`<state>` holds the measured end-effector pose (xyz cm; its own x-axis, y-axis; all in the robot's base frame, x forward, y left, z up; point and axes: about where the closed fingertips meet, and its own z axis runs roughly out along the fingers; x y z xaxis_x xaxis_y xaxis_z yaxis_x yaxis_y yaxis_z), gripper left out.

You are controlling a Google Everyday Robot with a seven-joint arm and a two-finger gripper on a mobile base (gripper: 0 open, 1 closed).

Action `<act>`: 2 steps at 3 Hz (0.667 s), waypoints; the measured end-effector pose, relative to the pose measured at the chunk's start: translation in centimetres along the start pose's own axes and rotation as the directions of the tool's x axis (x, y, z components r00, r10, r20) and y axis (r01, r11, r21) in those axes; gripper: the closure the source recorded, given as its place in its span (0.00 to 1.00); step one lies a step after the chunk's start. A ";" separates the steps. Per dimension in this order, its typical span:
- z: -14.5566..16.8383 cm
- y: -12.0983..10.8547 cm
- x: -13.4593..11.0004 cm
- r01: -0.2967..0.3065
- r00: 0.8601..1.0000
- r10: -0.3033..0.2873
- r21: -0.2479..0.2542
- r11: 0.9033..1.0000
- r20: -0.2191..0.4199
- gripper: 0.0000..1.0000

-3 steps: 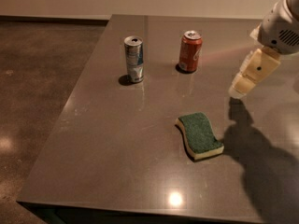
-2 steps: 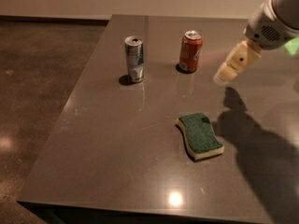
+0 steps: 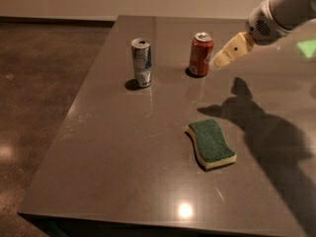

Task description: Knock coke can over

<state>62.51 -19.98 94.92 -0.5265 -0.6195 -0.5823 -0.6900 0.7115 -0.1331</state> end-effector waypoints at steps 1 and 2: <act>2.1 -1.2 -1.3 -0.051 0.998 0.051 0.001 0.999 0.030 0.00; 4.5 -1.9 -3.0 -0.089 0.995 0.089 -0.010 0.996 0.052 0.00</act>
Offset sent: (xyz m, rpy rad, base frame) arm 0.0832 0.0362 -0.0236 0.1402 -0.0049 -0.0919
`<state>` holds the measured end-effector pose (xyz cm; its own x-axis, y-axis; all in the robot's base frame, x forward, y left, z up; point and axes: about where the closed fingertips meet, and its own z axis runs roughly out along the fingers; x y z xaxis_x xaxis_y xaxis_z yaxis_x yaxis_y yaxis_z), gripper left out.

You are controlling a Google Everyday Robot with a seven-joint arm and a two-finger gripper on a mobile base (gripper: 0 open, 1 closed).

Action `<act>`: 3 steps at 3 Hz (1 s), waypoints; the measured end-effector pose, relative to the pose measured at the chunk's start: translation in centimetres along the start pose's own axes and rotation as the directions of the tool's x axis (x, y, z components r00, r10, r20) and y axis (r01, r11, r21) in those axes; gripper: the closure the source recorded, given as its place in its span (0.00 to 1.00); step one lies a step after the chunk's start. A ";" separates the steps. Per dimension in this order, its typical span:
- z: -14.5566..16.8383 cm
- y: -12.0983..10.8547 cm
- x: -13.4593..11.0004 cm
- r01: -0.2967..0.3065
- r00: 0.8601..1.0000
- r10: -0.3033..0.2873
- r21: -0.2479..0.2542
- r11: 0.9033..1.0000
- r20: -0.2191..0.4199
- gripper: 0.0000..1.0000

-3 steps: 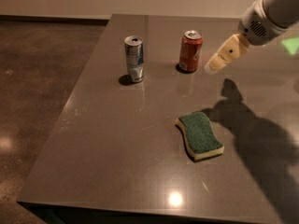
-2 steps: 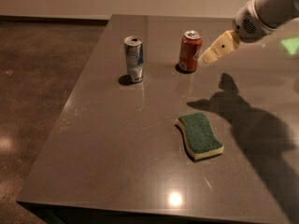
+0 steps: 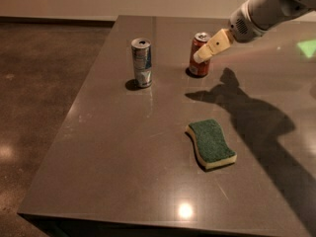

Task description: Knock coke can over

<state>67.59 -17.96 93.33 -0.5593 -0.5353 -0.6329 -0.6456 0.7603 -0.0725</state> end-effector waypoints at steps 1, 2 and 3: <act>2.5 0.2 -1.7 -0.010 1.000 0.010 -0.005 1.000 0.021 0.00; 4.5 0.1 -2.7 -0.015 1.000 0.015 -0.008 1.000 0.027 0.00; 5.5 0.1 -3.3 -0.017 0.999 0.018 -0.013 1.000 0.038 0.15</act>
Offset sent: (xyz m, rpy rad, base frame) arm 0.0588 0.0440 -0.0273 0.0395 -0.0191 -0.0122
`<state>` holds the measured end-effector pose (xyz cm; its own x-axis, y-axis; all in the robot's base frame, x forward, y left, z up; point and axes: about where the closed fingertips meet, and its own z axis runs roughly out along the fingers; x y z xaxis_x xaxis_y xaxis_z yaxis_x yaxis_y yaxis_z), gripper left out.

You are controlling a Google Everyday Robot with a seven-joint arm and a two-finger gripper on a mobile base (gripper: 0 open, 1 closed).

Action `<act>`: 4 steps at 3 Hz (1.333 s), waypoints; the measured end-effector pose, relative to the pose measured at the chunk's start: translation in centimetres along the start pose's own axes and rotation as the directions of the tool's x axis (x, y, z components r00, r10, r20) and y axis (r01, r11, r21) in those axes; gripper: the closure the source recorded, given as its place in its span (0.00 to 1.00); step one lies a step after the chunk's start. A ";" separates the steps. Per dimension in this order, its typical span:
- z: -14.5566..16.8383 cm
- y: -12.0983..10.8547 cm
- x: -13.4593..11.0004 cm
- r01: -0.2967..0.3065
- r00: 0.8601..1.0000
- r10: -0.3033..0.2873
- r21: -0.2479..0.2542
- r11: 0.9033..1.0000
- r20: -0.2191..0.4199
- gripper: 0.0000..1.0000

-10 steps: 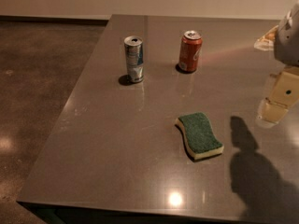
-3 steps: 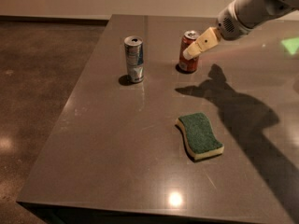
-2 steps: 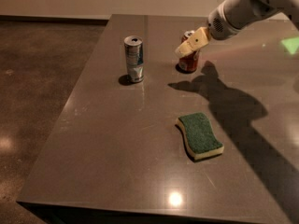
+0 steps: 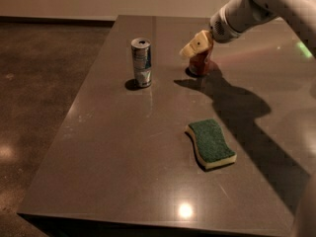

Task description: Knock coke can over

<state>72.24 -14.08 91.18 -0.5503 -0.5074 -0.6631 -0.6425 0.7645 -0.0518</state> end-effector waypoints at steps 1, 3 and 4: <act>-0.1 0.1 -0.2 0.001 1.000 0.000 -0.015 1.000 0.020 0.38; -4.3 0.9 1.2 0.024 1.000 -0.024 -0.023 0.999 0.015 0.85; -8.1 1.2 1.8 0.098 0.993 -0.097 0.014 0.995 -0.066 1.00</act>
Offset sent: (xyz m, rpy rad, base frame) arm -0.0251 -0.0110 0.0237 0.0514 -0.0295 0.0353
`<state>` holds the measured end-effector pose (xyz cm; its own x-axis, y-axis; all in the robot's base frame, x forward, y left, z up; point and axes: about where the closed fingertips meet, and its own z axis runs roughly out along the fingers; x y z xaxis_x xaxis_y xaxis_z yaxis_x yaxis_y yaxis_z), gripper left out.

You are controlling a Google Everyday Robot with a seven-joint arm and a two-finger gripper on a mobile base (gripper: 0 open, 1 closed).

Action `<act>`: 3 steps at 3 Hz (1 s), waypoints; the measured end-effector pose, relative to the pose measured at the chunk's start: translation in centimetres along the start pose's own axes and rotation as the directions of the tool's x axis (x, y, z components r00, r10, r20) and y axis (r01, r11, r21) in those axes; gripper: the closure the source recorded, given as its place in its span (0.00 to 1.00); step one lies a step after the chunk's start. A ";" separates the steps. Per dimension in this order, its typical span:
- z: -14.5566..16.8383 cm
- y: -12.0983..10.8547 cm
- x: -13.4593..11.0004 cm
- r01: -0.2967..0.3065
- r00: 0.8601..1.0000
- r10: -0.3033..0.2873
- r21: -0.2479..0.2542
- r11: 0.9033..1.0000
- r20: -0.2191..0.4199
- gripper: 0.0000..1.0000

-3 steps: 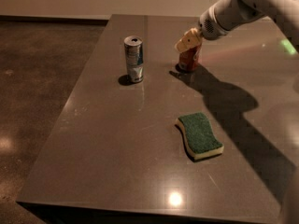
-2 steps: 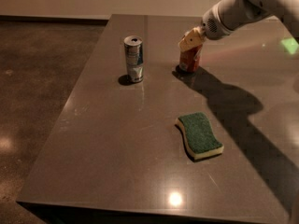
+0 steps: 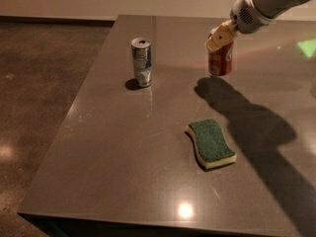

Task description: Knock coke can over

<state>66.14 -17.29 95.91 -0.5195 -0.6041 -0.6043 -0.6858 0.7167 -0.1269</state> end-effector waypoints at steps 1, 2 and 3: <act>-1.9 0.9 1.2 0.096 0.984 -0.094 0.005 0.995 -0.151 1.00; -1.8 2.4 2.6 0.171 0.934 -0.179 -0.053 0.984 -0.310 1.00; -0.5 3.4 3.8 0.233 0.865 -0.264 -0.125 0.964 -0.428 1.00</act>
Offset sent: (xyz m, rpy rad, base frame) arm -0.0613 -0.0058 -0.0145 -0.4756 0.3512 0.2091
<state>61.58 -17.32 93.62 -0.4859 -0.8606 -0.1527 -0.8460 0.5070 -0.1653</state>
